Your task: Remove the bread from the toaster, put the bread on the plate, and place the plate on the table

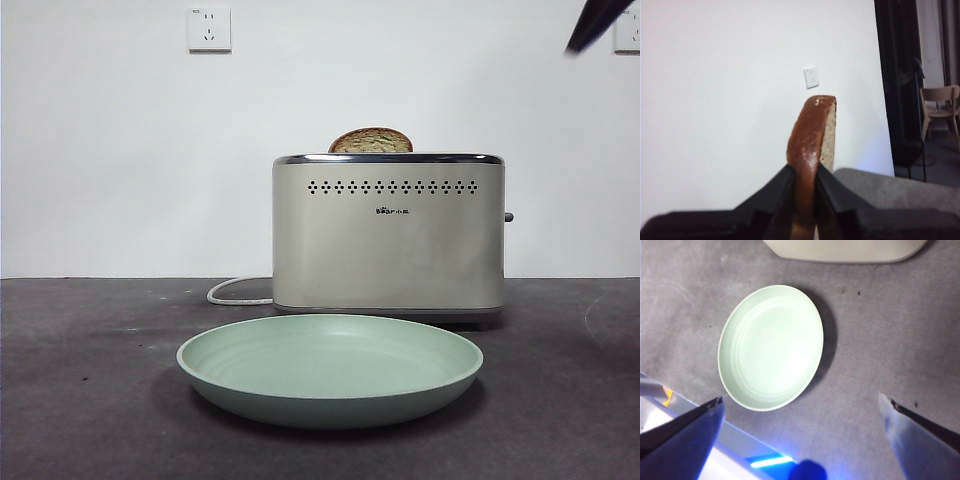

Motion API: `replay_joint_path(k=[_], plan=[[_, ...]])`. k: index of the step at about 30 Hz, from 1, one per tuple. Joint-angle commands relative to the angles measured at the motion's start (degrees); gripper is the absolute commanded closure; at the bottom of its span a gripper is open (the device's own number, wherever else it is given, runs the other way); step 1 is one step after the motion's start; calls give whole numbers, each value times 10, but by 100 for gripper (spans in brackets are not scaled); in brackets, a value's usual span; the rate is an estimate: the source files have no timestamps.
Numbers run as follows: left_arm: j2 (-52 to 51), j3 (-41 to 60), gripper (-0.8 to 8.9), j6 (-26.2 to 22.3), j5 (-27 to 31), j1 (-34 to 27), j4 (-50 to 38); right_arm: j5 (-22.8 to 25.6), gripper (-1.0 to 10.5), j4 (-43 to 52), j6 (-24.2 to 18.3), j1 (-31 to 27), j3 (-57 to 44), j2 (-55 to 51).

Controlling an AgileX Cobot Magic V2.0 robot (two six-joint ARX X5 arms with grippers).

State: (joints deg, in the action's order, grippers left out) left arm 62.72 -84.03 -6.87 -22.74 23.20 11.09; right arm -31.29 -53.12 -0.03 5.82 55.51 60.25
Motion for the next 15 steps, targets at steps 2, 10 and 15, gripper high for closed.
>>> replay_joint_path(k=[2, 10, 15], plan=[[-38, 3, 819, -11, 2, -5, 79, 1, 419, 31, -4, 15, 1, 62], [-95, 5, 819, -38, 16, -4, 276, 3, 415, 100, -1, 82, 1, 180], [-116, 17, 819, -39, 16, -3, 348, 40, 416, 143, 11, 122, 1, 239]])
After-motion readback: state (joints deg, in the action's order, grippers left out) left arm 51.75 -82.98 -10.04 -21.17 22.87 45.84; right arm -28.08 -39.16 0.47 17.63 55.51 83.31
